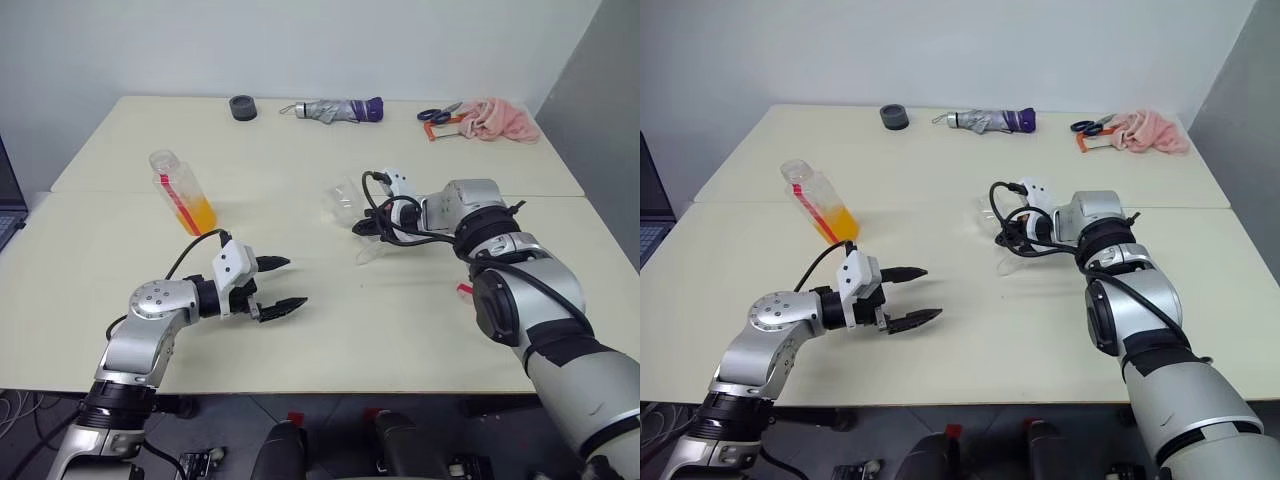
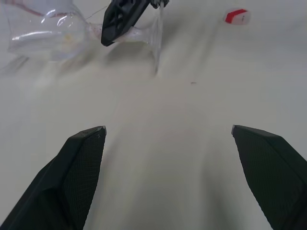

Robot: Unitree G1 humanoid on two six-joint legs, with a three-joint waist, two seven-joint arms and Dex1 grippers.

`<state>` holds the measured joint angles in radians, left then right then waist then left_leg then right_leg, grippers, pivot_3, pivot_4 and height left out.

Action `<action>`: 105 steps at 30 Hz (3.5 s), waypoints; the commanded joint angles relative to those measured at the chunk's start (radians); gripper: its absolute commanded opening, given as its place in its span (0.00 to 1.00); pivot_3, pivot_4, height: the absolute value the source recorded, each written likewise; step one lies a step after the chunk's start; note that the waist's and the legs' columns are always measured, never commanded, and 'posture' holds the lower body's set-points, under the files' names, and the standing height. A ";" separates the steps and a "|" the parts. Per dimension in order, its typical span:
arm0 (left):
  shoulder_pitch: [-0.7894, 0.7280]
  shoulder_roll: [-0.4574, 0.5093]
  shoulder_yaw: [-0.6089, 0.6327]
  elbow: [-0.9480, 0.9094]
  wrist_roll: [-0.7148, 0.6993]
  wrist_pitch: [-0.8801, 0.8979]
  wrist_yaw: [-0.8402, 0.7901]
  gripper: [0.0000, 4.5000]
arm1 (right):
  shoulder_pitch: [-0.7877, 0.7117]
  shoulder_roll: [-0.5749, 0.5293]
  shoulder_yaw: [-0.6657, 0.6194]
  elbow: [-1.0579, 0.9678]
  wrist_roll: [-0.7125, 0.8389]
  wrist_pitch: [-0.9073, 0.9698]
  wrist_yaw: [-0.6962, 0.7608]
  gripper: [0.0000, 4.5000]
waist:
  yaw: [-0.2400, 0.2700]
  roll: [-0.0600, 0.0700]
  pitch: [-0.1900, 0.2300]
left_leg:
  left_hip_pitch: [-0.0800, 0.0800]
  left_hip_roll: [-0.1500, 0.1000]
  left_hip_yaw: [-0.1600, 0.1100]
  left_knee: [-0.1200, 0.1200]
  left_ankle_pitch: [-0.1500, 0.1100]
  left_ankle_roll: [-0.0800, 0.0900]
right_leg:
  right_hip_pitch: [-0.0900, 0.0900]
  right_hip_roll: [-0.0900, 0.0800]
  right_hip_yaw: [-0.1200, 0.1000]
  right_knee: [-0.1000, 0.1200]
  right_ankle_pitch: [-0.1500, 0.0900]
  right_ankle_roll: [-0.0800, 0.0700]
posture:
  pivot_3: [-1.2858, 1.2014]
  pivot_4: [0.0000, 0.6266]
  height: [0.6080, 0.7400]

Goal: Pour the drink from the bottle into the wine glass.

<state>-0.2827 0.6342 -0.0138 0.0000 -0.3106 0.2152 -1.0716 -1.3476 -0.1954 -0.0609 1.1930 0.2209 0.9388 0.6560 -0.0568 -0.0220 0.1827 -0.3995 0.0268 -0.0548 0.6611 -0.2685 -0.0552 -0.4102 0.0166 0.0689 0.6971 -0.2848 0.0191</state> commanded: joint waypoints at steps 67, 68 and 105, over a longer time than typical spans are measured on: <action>-0.013 -0.027 0.145 -0.053 -0.037 0.054 0.197 1.00 | 0.700 0.161 0.197 -0.701 -0.167 -1.079 -0.215 0.03 | 0.002 -0.001 -0.001 | 0.003 0.002 0.000 0.000 0.000 -0.001 | 0.003 0.001 0.001 0.000 0.000 0.000 | 0.52 0.24 1.00; -0.012 -0.026 0.149 -0.060 -0.039 0.055 0.203 1.00 | 0.678 0.162 0.202 -0.655 -0.178 -1.095 -0.213 0.03 | 0.003 -0.001 -0.001 | 0.003 0.002 0.000 0.000 0.000 -0.001 | 0.003 0.000 0.001 0.000 0.000 0.000 | 0.52 0.24 1.00; -0.071 -0.030 0.183 -0.211 -0.091 0.100 0.294 1.00 | 0.732 0.113 0.183 -0.626 -0.162 -1.062 -0.084 0.99 | 0.000 -0.001 -0.001 | 0.003 0.002 -0.001 0.001 0.000 -0.001 | 0.003 -0.001 0.001 0.001 0.000 0.000 | 0.52 0.24 1.00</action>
<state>-0.3520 0.6014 0.1444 -0.1619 -0.3835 0.3183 -0.7917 -0.6222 -0.0769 0.1378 0.6353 0.0334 -0.1424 0.5567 -0.0564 -0.0227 0.1818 -0.3968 0.0285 -0.0556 0.6617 -0.2681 -0.0559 -0.4075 0.0152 0.0697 0.6976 -0.2848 0.0195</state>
